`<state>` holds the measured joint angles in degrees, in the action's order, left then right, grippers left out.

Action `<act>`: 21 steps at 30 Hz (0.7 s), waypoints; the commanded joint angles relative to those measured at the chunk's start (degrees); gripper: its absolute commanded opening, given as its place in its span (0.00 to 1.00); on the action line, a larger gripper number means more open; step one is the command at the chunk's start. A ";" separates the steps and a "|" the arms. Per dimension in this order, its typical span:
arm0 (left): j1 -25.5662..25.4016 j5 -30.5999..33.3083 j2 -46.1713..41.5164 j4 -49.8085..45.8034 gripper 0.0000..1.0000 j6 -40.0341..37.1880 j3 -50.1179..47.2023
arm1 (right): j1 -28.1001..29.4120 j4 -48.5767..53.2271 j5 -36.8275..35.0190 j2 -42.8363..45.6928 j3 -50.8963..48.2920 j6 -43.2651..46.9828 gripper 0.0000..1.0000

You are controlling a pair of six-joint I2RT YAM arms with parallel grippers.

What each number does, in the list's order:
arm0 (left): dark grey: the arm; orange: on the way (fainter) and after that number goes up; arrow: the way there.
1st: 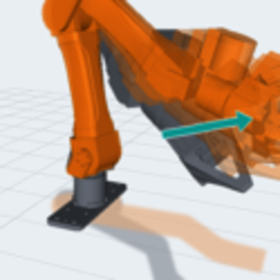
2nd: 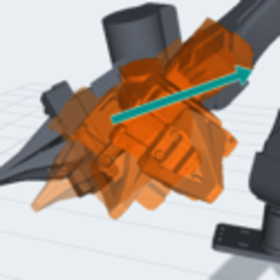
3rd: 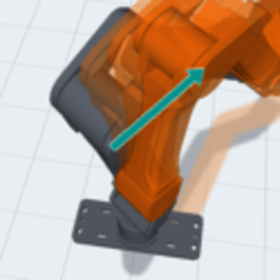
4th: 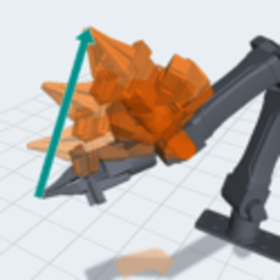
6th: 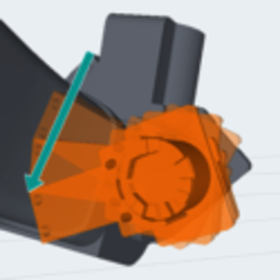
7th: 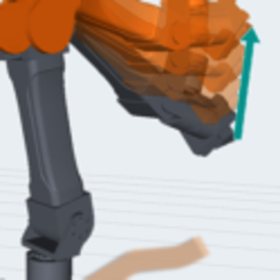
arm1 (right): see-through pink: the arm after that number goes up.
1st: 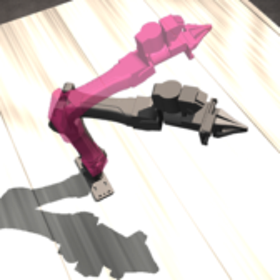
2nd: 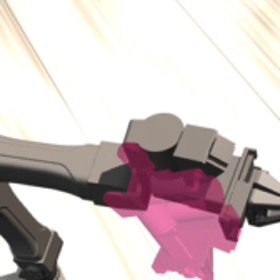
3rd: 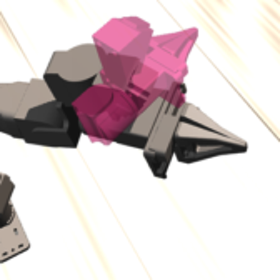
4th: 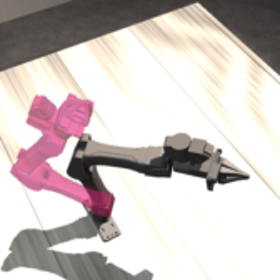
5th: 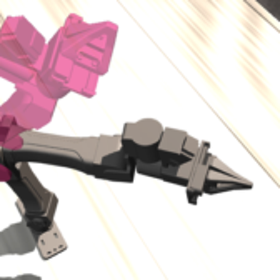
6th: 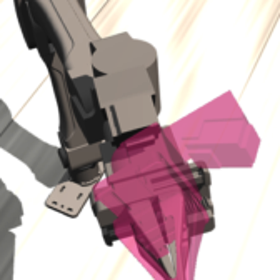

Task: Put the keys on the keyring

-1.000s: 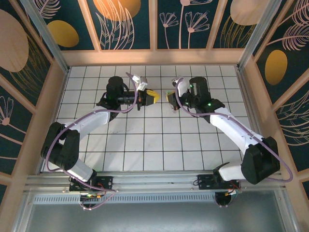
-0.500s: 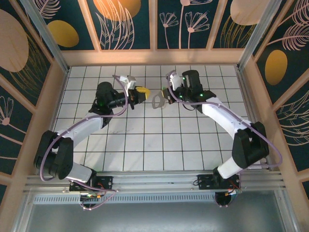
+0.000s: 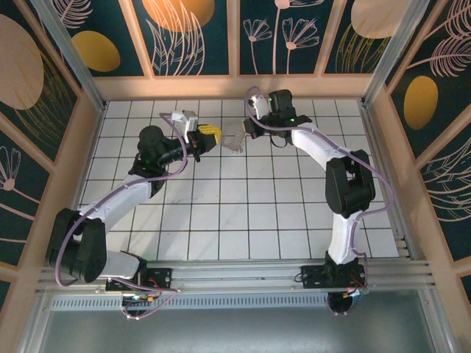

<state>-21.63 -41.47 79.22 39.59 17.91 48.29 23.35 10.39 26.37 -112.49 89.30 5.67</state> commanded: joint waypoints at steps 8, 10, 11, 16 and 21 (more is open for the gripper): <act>0.46 1.93 -1.94 0.03 0.15 0.71 -1.68 | 1.93 -11.44 3.92 5.81 -15.56 -6.12 0.00; 0.52 2.01 -1.91 0.29 0.15 0.98 -1.82 | 2.78 -12.43 3.45 6.62 -17.49 -6.63 0.00; 0.51 1.97 -1.95 0.22 0.16 0.98 -2.01 | 3.22 -12.81 3.05 6.98 -18.30 -6.80 0.00; 0.52 2.01 -2.30 0.26 0.16 0.96 -2.59 | 4.38 -13.96 3.11 8.41 -21.27 -7.78 0.00; 0.51 1.53 -2.32 -0.30 0.17 0.96 -2.50 | 5.19 -15.56 3.96 9.03 -24.84 -9.25 0.00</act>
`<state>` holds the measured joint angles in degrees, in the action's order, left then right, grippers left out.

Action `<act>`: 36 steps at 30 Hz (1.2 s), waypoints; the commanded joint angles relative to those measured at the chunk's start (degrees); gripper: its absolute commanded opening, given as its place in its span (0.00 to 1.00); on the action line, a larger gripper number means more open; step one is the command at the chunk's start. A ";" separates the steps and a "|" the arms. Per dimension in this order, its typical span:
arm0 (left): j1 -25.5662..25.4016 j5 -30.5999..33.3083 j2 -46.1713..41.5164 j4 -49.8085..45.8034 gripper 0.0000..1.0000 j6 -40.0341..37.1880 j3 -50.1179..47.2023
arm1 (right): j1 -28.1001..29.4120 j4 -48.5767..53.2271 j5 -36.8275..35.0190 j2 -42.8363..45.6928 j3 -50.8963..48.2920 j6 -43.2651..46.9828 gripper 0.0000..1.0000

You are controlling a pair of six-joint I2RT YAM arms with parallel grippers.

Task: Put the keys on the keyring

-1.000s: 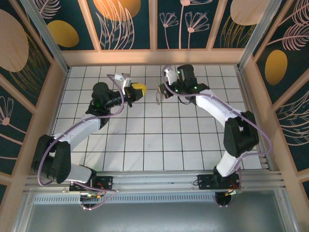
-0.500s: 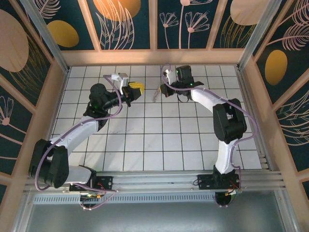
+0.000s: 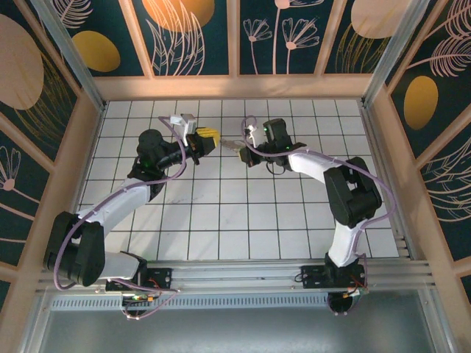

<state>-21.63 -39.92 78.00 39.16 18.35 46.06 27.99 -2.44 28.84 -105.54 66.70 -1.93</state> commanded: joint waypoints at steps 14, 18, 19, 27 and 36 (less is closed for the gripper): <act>0.38 -0.33 -1.67 -2.33 0.20 0.13 -0.06 | 5.94 -6.68 2.05 0.97 -12.21 -4.76 0.01; 0.45 -0.51 -1.49 -2.72 0.20 0.23 0.08 | 7.34 -7.77 2.18 1.39 -14.61 -5.82 0.19; 0.53 -0.60 -1.60 -2.77 0.21 0.27 0.00 | 7.51 -8.23 2.42 1.66 -15.40 -6.05 0.23; 0.47 -1.08 -2.50 -3.34 0.22 0.61 -0.27 | 9.57 -9.70 3.22 7.63 -21.31 -7.70 0.37; 0.48 2.14 -6.04 -3.91 0.43 0.58 -2.32 | 6.85 -5.56 -0.11 26.09 -26.11 -8.48 0.84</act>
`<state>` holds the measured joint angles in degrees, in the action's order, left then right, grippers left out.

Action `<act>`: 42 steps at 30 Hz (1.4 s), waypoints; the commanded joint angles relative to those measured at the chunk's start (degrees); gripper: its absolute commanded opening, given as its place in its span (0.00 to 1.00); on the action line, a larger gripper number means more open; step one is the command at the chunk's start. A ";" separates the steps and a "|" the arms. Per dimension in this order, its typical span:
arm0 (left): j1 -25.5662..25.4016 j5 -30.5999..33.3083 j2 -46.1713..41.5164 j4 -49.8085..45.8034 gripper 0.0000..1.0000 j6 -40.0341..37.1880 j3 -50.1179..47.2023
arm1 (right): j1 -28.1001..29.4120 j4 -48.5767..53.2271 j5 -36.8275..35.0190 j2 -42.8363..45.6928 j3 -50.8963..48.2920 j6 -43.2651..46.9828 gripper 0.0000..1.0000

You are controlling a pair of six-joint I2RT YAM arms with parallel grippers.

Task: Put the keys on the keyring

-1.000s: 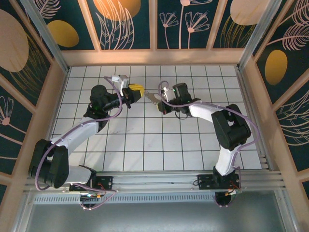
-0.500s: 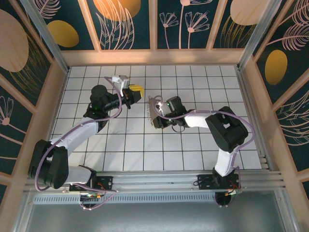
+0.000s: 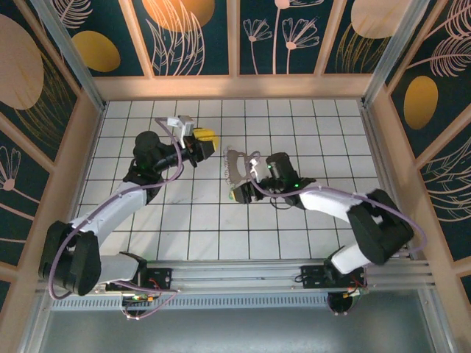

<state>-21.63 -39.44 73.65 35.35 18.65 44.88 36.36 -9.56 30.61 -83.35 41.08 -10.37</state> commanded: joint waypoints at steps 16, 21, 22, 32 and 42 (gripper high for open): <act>3.71 52.03 -19.57 12.64 0.99 -13.67 -22.69 | -24.86 -6.11 -33.15 16.78 -4.48 -7.08 0.99; 6.86 57.32 -19.51 14.04 0.99 -17.60 -27.76 | -25.96 -19.66 -40.73 16.70 -11.90 0.21 0.99; 7.68 57.94 -19.38 15.33 0.99 -17.74 -29.04 | -26.06 -21.63 -42.52 17.04 -13.29 1.20 0.99; 17.25 53.58 0.02 37.21 0.99 -16.15 -37.96 | -33.25 -37.75 -49.56 15.82 -24.47 9.02 0.99; 19.84 44.50 12.78 47.40 0.99 -16.80 -37.01 | -36.72 -68.83 -32.80 -2.94 -32.07 10.26 0.99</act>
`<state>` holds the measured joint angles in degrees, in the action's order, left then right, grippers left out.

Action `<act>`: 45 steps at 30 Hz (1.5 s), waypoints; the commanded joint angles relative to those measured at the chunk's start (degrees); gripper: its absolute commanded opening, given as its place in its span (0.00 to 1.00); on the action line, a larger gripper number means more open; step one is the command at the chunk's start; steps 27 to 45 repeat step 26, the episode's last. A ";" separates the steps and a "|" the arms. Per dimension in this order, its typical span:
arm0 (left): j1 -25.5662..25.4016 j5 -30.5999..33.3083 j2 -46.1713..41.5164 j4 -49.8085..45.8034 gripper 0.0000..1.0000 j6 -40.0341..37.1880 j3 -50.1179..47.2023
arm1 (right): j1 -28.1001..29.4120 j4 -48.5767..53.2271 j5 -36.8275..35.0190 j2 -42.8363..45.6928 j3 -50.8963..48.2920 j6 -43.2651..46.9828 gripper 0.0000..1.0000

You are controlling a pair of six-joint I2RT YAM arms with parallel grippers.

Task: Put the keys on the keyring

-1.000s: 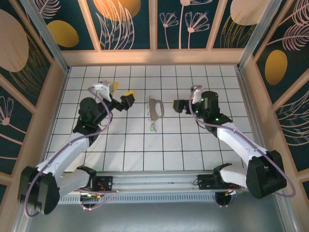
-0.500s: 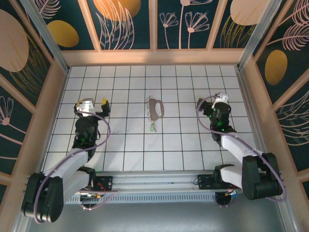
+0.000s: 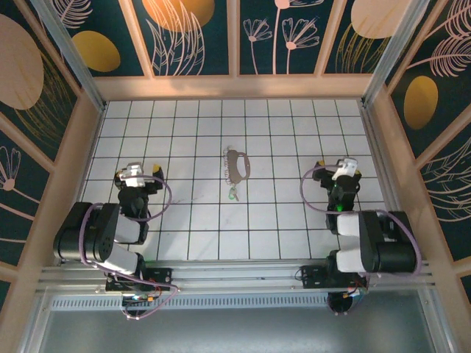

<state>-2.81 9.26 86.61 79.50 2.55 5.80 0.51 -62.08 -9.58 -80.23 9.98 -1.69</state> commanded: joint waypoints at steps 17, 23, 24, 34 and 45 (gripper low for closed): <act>2.98 -5.04 0.58 -6.95 0.99 1.68 8.00 | -2.08 -9.23 8.88 -8.02 3.52 0.64 0.99; 2.98 -5.05 0.58 -6.95 0.99 1.66 8.00 | -3.14 -8.14 12.45 -8.06 4.13 0.73 0.99; 2.98 -5.04 0.57 -6.91 0.99 1.67 8.00 | -3.02 -8.31 12.40 -8.03 4.05 0.81 0.99; 2.98 -5.00 0.49 -6.91 0.99 1.65 7.91 | -2.85 -8.45 11.96 -7.98 3.91 0.99 0.99; 2.98 -5.00 0.49 -6.91 0.99 1.65 7.91 | -2.85 -8.45 11.96 -7.98 3.91 0.99 0.99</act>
